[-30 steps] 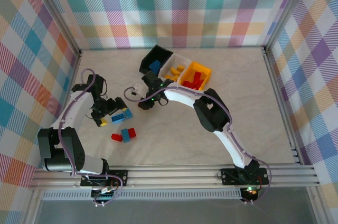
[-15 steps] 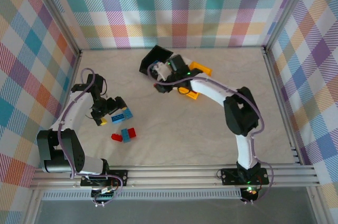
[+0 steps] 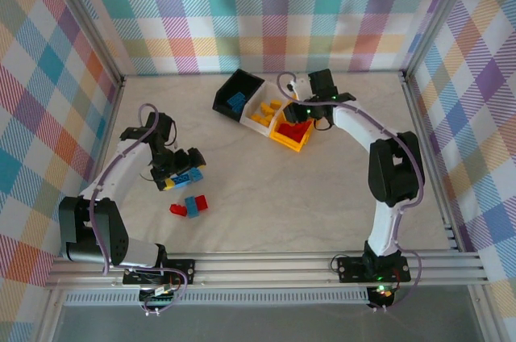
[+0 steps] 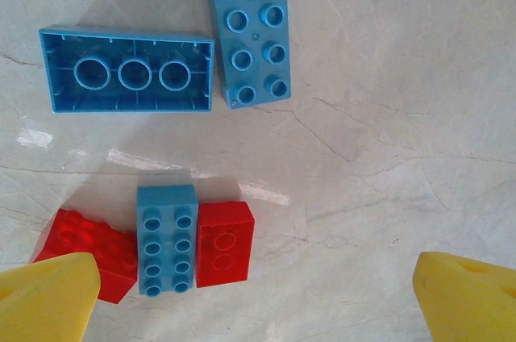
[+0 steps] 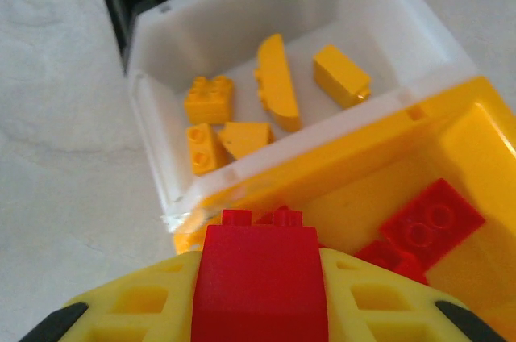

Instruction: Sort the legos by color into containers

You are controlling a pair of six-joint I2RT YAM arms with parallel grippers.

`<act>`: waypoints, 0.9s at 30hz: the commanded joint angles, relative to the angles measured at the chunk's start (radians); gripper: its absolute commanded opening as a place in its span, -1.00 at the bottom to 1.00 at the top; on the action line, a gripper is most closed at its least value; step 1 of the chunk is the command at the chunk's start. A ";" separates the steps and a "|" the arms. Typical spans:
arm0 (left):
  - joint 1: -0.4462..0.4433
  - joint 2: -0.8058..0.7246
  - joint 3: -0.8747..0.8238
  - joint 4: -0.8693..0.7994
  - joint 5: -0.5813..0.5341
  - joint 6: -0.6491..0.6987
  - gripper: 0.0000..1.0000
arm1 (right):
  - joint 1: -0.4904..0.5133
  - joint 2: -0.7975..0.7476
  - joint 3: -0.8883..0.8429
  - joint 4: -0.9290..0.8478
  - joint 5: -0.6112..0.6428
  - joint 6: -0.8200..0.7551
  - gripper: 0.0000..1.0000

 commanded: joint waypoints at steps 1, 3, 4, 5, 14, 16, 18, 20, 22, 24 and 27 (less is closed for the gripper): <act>-0.006 -0.049 0.000 -0.037 0.010 -0.005 1.00 | -0.003 0.051 0.042 -0.026 -0.017 0.010 -0.35; -0.006 -0.062 -0.012 -0.051 0.008 0.001 1.00 | -0.004 0.077 0.058 -0.029 -0.018 0.018 -0.36; -0.006 -0.066 -0.013 -0.057 0.007 0.002 1.00 | -0.003 0.086 0.064 -0.030 -0.020 0.024 -0.36; -0.006 -0.075 -0.016 -0.060 0.007 0.003 1.00 | -0.003 0.095 0.068 -0.027 -0.023 0.030 -0.36; -0.005 -0.098 -0.037 -0.071 -0.003 0.012 1.00 | -0.004 0.153 0.129 -0.059 0.004 0.022 -0.35; -0.005 -0.096 -0.037 -0.071 -0.001 0.008 1.00 | -0.008 0.157 0.129 -0.058 0.004 0.021 -0.35; -0.005 -0.093 -0.033 -0.075 -0.002 0.008 1.00 | -0.010 0.157 0.126 -0.056 0.005 0.020 -0.34; -0.006 -0.094 -0.031 -0.076 -0.006 0.007 1.00 | -0.014 0.161 0.127 -0.059 0.005 0.024 -0.34; -0.006 -0.101 -0.033 -0.072 -0.013 0.005 1.00 | -0.015 0.166 0.132 -0.062 0.000 0.026 -0.33; -0.006 -0.107 -0.042 -0.065 -0.016 0.000 1.00 | -0.016 0.174 0.146 -0.068 -0.005 0.029 -0.32; -0.005 -0.120 -0.059 -0.054 -0.016 -0.010 1.00 | -0.018 0.185 0.174 -0.088 -0.011 0.029 -0.24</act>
